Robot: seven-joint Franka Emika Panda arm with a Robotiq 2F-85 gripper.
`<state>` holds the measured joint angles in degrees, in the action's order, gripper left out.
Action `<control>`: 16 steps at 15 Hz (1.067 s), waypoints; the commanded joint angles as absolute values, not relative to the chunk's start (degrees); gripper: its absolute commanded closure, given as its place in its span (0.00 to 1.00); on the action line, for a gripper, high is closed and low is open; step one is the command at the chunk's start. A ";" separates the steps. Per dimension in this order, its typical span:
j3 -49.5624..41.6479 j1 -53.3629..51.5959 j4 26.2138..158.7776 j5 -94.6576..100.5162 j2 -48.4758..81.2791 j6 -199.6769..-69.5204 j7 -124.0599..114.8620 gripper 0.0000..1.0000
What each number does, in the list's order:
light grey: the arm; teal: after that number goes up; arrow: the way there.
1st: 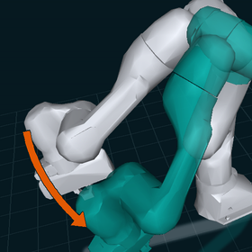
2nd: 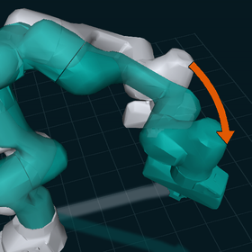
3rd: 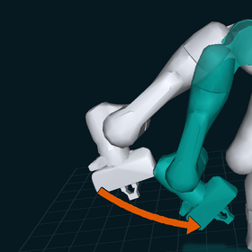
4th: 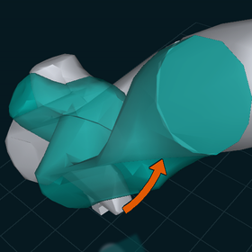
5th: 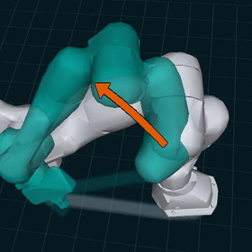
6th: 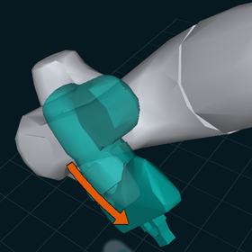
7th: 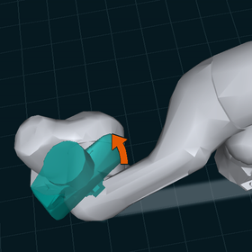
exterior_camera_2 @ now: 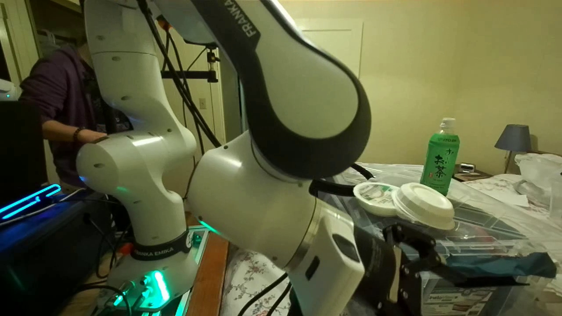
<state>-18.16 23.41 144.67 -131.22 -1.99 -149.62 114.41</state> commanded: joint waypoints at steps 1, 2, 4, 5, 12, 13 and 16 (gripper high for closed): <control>-19.08 22.17 139.87 -128.58 8.65 -154.49 109.62 0.00; -19.16 21.47 139.21 -127.67 11.25 -155.35 108.47 0.00; -19.01 19.90 138.04 -123.50 16.12 -156.21 103.47 0.00; -19.27 19.16 136.98 -122.24 18.60 -156.86 102.01 0.00; -19.66 17.69 132.70 -97.11 32.05 -157.08 77.02 0.00; -19.87 17.81 132.52 -92.43 33.31 -156.50 72.77 0.00; -20.70 18.00 132.91 -78.24 35.68 -153.43 60.23 0.00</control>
<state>-19.20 18.38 133.78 -89.46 32.75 -156.48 70.87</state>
